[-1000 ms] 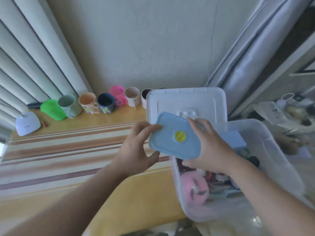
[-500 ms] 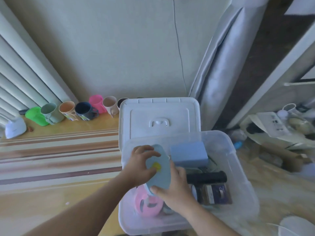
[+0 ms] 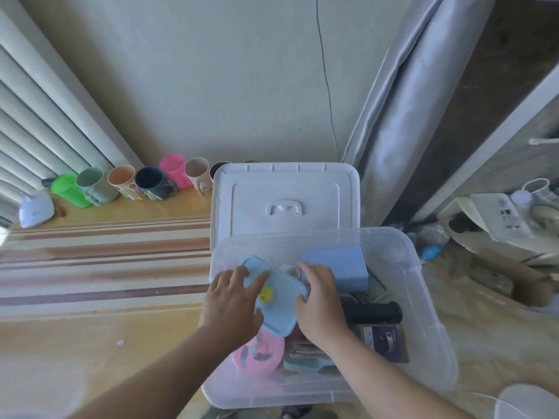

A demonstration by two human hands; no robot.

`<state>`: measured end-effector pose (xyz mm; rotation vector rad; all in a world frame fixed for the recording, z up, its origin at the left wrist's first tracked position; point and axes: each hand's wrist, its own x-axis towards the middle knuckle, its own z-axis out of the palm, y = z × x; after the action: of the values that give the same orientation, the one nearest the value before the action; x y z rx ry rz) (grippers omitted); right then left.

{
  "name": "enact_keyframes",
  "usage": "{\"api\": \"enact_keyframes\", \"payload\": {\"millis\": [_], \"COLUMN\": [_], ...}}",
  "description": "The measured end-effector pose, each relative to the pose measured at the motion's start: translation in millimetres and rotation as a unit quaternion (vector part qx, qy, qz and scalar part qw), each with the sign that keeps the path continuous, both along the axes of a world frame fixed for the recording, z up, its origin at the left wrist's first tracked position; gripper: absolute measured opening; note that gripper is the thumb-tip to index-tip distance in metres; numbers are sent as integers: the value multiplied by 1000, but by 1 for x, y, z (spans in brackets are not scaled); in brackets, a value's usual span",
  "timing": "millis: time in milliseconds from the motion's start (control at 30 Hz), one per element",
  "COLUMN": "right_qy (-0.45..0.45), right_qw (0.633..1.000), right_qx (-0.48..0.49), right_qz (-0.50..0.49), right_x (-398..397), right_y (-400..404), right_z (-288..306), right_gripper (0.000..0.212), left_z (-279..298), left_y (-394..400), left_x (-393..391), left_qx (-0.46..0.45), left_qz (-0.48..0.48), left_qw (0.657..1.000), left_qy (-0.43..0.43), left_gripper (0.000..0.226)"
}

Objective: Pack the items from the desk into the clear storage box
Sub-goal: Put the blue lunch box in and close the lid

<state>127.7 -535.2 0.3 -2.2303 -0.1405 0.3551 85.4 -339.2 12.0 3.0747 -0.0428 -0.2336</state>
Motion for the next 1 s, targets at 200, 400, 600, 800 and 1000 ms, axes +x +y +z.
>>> {"api": "enact_keyframes", "payload": {"millis": [200, 400, 600, 800, 1000], "right_qy": [-17, -59, -2, 45, 21], "right_qw": [995, 962, 859, 837, 873], "right_qx": [2, -126, -365, -405, -371], "right_qz": [103, 236, 359, 364, 317], "right_x": [36, 77, 90, 85, 60], "right_y": [18, 7, -57, -92, -78], "right_z": [0, -3, -15, -5, -10], "right_gripper": [55, 38, 56, 70, 88], "left_z": [-9, -20, -17, -24, -42], "left_y": [-2, -4, -26, -29, -12], "left_x": [11, 27, 39, 47, 24], "left_qx": [27, 12, 34, 51, -40], "left_qz": [-131, -120, -46, 62, -37], "left_qw": [990, 987, 988, 987, 996], "left_qy": [48, 102, 143, 141, 66], "left_gripper": [108, 115, 122, 121, 95]}}
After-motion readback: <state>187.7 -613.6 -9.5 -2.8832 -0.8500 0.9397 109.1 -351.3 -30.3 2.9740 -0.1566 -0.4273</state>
